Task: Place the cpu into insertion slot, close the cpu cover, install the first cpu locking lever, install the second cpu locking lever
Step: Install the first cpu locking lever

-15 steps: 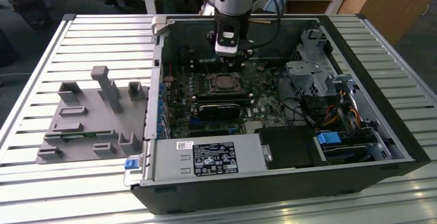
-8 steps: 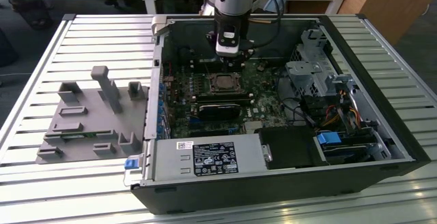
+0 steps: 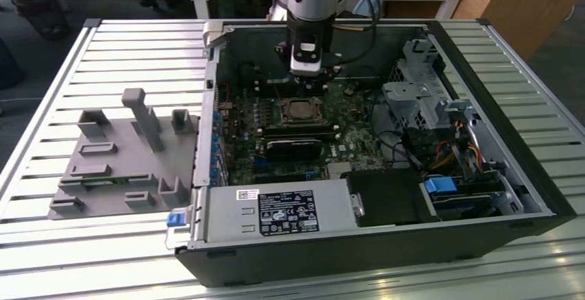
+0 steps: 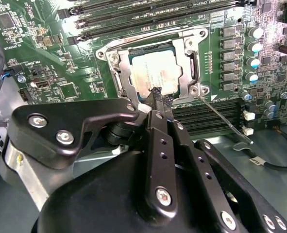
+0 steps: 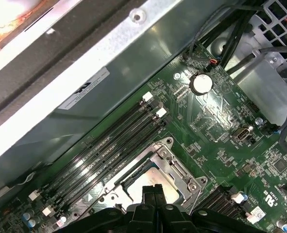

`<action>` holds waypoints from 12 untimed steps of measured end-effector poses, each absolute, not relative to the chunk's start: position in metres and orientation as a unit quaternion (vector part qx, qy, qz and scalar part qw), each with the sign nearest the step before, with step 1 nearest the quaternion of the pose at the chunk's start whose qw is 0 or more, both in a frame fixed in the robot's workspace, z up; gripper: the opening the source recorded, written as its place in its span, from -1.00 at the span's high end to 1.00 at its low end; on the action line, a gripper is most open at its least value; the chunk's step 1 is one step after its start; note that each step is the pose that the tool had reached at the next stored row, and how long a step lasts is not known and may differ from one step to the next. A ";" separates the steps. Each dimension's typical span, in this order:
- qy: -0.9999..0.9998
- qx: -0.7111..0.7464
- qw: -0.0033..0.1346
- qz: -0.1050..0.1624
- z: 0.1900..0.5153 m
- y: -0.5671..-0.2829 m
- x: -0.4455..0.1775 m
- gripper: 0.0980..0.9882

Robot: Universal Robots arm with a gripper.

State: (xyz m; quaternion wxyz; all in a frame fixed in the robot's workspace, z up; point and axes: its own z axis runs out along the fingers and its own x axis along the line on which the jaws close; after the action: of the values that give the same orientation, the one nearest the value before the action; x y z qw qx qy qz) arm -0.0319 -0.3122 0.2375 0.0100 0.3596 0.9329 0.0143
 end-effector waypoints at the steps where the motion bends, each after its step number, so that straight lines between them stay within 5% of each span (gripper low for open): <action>1: 0.933 0.358 0.010 0.014 0.238 -0.312 -0.032 0.95; 12: 0.939 0.345 0.010 0.014 0.238 -0.312 -0.032 0.95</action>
State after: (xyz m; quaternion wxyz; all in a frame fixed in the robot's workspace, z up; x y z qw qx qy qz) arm -0.0320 -0.3122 0.2375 0.0098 0.3447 0.9386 0.0145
